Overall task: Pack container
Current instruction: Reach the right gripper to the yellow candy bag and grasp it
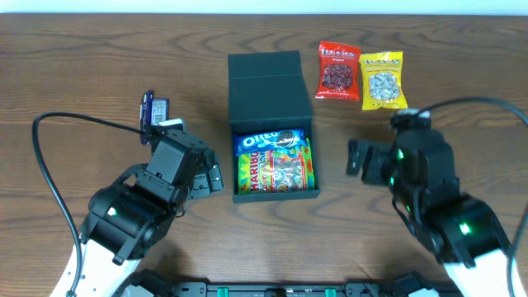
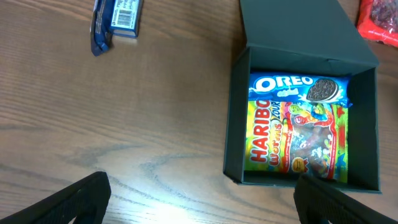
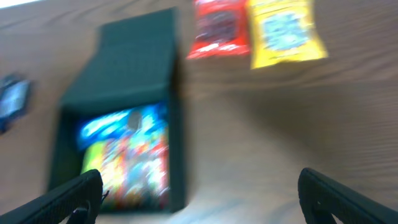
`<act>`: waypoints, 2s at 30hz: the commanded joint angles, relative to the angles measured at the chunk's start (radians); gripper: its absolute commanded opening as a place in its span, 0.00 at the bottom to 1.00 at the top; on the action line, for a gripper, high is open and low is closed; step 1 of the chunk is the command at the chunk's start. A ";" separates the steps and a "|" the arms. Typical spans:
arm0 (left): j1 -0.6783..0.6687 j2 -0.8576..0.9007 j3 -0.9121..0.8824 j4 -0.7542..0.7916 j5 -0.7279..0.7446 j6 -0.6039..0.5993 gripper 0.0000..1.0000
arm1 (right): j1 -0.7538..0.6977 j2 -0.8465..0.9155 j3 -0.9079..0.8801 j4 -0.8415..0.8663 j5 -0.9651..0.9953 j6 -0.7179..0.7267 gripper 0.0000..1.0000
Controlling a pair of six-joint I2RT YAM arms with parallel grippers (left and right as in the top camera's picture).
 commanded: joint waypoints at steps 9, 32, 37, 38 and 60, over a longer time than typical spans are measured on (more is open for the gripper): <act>-0.001 0.005 0.020 -0.004 0.003 -0.011 0.95 | -0.099 0.232 0.006 0.401 0.316 -0.085 0.99; -0.001 0.005 0.020 -0.004 0.003 -0.011 0.95 | -0.335 0.870 0.006 0.984 0.307 -0.117 0.99; -0.001 0.005 0.020 -0.004 0.003 -0.011 0.95 | -0.355 0.977 0.006 1.132 0.238 -0.135 0.99; -0.001 0.005 0.020 -0.004 0.003 -0.011 0.95 | -0.354 0.997 0.006 1.158 0.235 -0.135 0.98; -0.001 0.005 0.020 -0.004 0.003 -0.011 0.95 | -0.355 1.176 0.006 1.215 0.166 -0.135 0.02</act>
